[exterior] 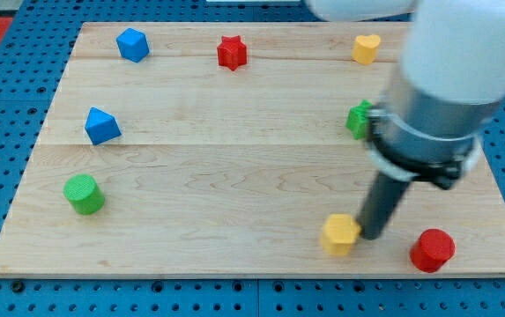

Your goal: Move the yellow hexagon to the bottom center of the board

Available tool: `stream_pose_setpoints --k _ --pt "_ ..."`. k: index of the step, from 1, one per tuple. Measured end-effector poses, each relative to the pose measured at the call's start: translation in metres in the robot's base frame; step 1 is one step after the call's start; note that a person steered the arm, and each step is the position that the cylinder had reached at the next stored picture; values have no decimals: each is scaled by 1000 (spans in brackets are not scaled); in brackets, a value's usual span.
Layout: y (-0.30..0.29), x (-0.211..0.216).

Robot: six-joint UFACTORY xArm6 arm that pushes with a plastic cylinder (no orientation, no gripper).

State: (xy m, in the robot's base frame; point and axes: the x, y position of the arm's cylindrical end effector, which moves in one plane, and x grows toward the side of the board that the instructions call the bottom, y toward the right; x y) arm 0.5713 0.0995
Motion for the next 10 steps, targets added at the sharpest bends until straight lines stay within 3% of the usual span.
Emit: stream_pose_setpoints --k 2,4,5,8,10 --pt "-124 -7" --pt "133 -25" --pt "188 34" --pt "150 46" --pt "87 43"
